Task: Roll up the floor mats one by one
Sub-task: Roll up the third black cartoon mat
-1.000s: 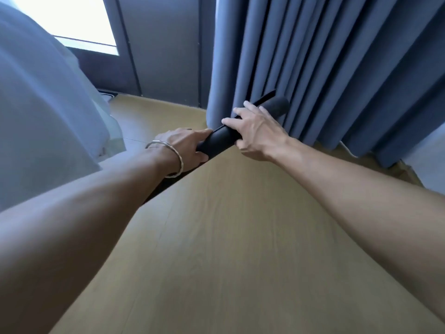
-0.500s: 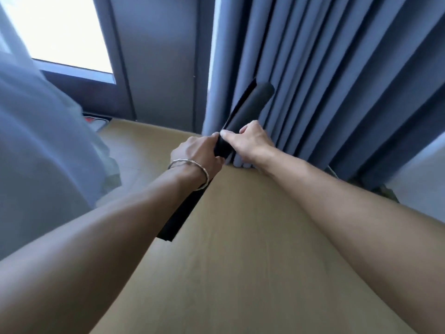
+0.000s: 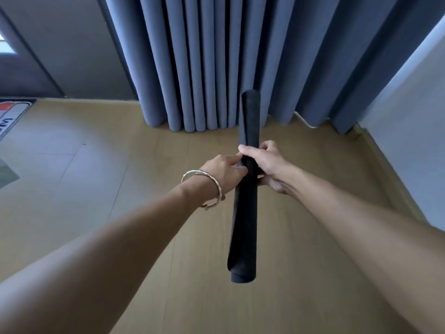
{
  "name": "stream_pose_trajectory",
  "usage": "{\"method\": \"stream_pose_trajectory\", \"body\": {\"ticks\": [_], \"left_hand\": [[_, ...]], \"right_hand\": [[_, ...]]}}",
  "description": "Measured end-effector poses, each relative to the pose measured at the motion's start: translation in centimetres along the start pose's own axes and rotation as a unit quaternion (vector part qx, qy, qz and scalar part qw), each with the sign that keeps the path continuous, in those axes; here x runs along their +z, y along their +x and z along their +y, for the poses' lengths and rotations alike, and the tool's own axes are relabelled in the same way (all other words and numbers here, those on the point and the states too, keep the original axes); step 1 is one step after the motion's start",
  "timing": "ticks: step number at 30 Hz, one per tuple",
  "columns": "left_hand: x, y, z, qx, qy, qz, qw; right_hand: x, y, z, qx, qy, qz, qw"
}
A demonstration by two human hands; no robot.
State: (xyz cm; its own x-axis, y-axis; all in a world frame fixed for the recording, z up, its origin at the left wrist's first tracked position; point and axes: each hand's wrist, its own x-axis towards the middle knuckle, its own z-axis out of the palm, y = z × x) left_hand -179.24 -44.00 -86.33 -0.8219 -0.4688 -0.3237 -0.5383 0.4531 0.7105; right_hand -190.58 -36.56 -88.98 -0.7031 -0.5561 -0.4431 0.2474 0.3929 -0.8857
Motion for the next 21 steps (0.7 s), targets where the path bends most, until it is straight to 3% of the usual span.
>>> {"method": "stream_pose_trajectory", "body": {"ticks": [4,11,18,21], "left_hand": [[1.3,2.1,-1.7,-0.051,0.043,0.006,0.998],[2.1,5.8,-1.8,-0.116,0.152,0.04,0.981],[1.2,7.0,2.7,-0.182,0.325,-0.069,0.925],[0.9,8.3,2.9,-0.176,0.326,-0.054,0.927]], "right_hand": [[0.6,3.2,1.8,0.004,-0.003,-0.044,0.999],[2.3,8.2,3.6,0.03,0.093,-0.076,0.992],[2.3,10.3,3.8,0.085,0.124,-0.121,0.981],[2.2,11.3,3.0,0.075,0.123,-0.114,0.983]]}}
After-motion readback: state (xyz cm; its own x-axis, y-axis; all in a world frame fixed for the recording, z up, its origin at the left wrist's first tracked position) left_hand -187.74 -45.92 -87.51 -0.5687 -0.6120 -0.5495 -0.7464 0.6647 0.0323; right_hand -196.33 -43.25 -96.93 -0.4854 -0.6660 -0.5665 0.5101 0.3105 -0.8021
